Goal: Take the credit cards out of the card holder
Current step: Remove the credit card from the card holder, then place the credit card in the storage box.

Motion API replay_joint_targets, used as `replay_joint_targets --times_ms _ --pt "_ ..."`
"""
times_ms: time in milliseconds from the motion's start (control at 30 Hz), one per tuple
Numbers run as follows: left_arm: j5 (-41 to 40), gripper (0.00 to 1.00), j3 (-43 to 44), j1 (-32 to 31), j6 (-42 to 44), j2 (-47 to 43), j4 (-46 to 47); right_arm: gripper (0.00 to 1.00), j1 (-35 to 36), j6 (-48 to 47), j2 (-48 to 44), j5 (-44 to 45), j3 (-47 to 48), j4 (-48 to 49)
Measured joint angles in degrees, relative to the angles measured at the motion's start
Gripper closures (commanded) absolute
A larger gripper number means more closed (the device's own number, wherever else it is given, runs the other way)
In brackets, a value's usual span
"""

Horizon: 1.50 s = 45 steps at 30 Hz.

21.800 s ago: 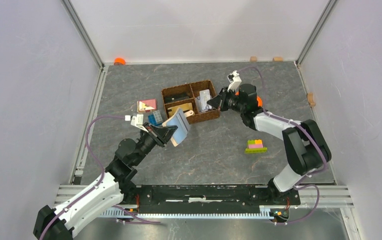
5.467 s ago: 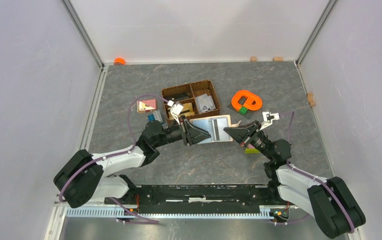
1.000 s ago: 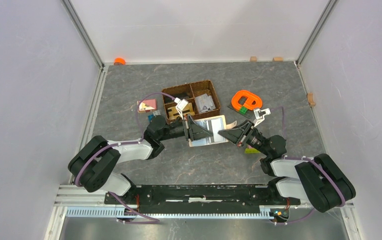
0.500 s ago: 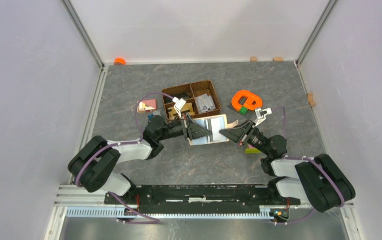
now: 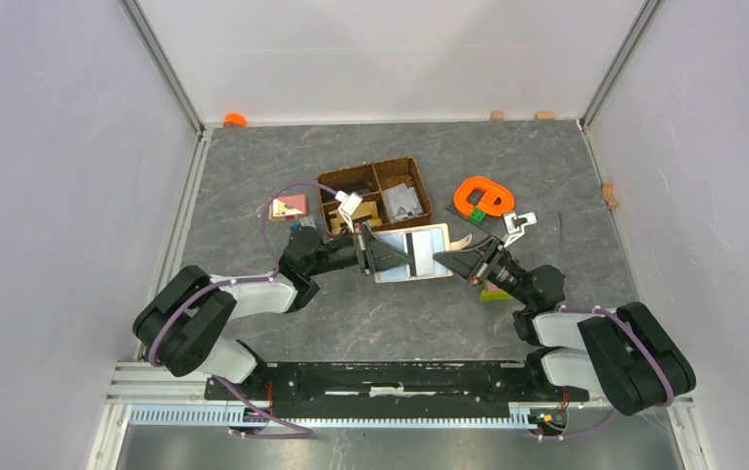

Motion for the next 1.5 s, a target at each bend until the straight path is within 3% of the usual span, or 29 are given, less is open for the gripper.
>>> replay_joint_targets --times_ms 300,600,767,967,1200,1500 --pt "-1.0 0.98 -0.2 0.2 0.1 -1.0 -1.6 0.92 -1.4 0.2 -0.6 0.1 -0.8 0.0" --pt "-5.9 0.98 -0.2 0.4 3.7 -7.3 -12.4 0.93 -7.4 -1.6 -6.5 1.4 -3.8 -1.6" --pt "-9.9 0.98 -0.1 0.5 7.3 -10.8 -20.5 0.94 -10.5 -5.9 -14.5 5.0 -3.8 -10.2" --pt "-16.5 0.98 0.9 0.5 12.2 -12.5 -28.2 0.98 -12.1 -13.6 -27.2 12.3 -3.8 -28.4" --pt "-26.3 0.98 12.9 0.8 15.8 -4.2 -39.3 1.00 -12.2 -22.3 -42.9 25.3 -3.7 -47.6" --pt "-29.2 0.98 31.3 4.1 15.9 13.6 -48.7 1.00 -12.2 -25.6 -44.7 30.9 -3.7 -53.7"
